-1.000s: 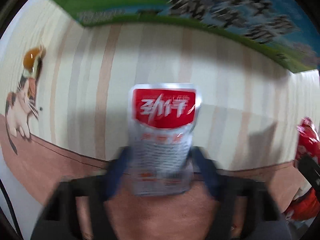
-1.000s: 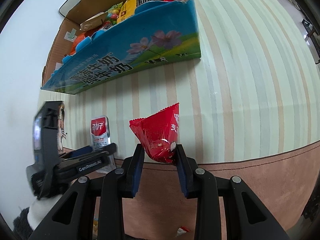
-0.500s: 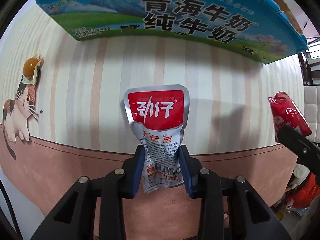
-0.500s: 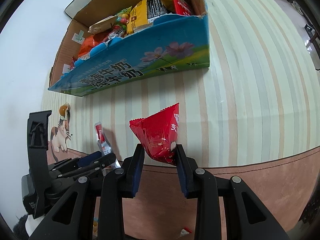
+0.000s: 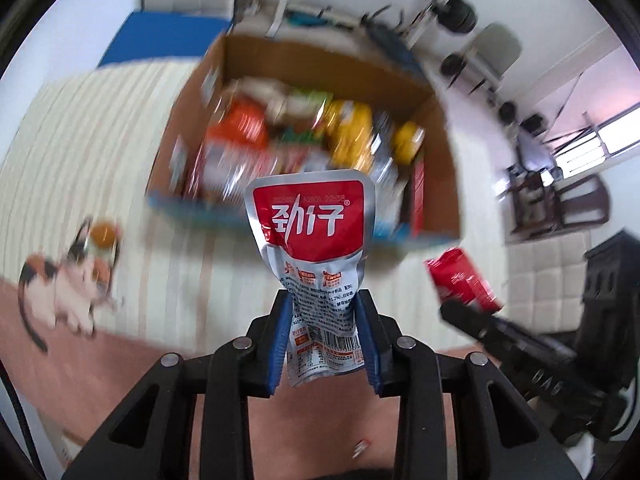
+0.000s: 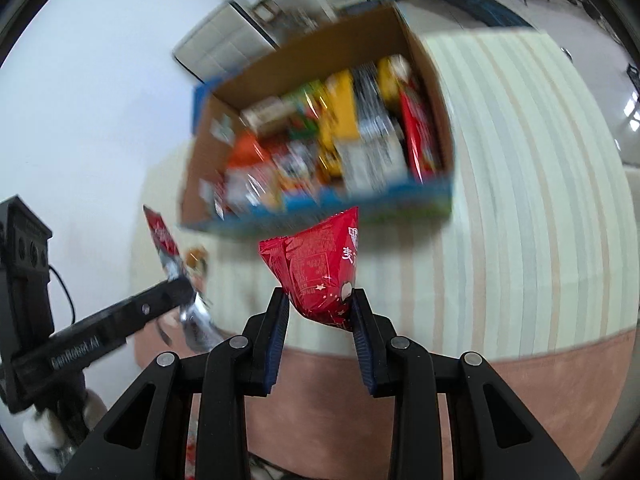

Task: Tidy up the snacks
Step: 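Carry both packets over the box and open both tools to drop them, then move left tool to the table and grasp the orange round candy packet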

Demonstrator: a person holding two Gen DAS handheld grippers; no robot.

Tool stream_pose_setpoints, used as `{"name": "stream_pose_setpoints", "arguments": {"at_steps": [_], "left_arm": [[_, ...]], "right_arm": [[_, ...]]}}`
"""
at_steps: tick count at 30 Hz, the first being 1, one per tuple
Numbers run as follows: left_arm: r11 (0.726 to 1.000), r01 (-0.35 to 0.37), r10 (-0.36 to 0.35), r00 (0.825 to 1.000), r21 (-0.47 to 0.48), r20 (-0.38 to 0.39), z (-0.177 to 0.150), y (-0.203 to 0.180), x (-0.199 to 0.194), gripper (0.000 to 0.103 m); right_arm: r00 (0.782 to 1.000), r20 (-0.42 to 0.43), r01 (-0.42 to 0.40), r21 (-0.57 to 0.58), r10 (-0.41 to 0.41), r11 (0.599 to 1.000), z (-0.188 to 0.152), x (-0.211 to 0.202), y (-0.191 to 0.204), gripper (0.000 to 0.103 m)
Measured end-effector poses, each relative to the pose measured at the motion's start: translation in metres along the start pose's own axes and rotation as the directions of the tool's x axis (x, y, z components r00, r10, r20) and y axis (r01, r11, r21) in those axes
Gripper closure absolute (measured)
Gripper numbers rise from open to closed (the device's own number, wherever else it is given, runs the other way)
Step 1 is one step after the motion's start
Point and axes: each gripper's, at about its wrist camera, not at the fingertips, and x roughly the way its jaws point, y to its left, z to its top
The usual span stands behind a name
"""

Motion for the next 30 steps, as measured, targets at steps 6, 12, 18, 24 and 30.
{"name": "stream_pose_setpoints", "arguments": {"at_steps": [6, 12, 18, 24, 30], "left_arm": [[1.000, 0.026, -0.026, 1.000, 0.010, 0.011, 0.092, 0.007, 0.022, 0.072], [0.999, 0.008, -0.011, 0.998, -0.039, -0.067, 0.155, 0.034, 0.079, 0.065], [0.998, -0.067, 0.067, 0.992, 0.002, -0.108, 0.176, 0.039, 0.108, 0.065], [0.994, -0.088, 0.091, 0.995, 0.064, -0.046, 0.169, 0.033, 0.084, 0.022], [0.992, -0.111, 0.108, 0.993, 0.059, 0.050, 0.134, 0.066, 0.041, 0.021]], "right_arm": [[0.998, 0.062, 0.008, -0.074, -0.003, 0.997, 0.071, 0.000, 0.038, 0.069], [0.998, 0.033, 0.057, -0.123, -0.053, 0.991, 0.134, 0.056, 0.054, 0.069], [0.998, -0.045, 0.025, -0.109, -0.031, 0.994, 0.163, 0.097, 0.053, 0.021], [0.996, -0.019, 0.086, -0.137, -0.089, 0.987, 0.159, 0.093, 0.065, 0.014], [0.979, 0.070, 0.198, -0.114, -0.191, 0.973, 0.129, 0.075, 0.083, 0.010]]}}
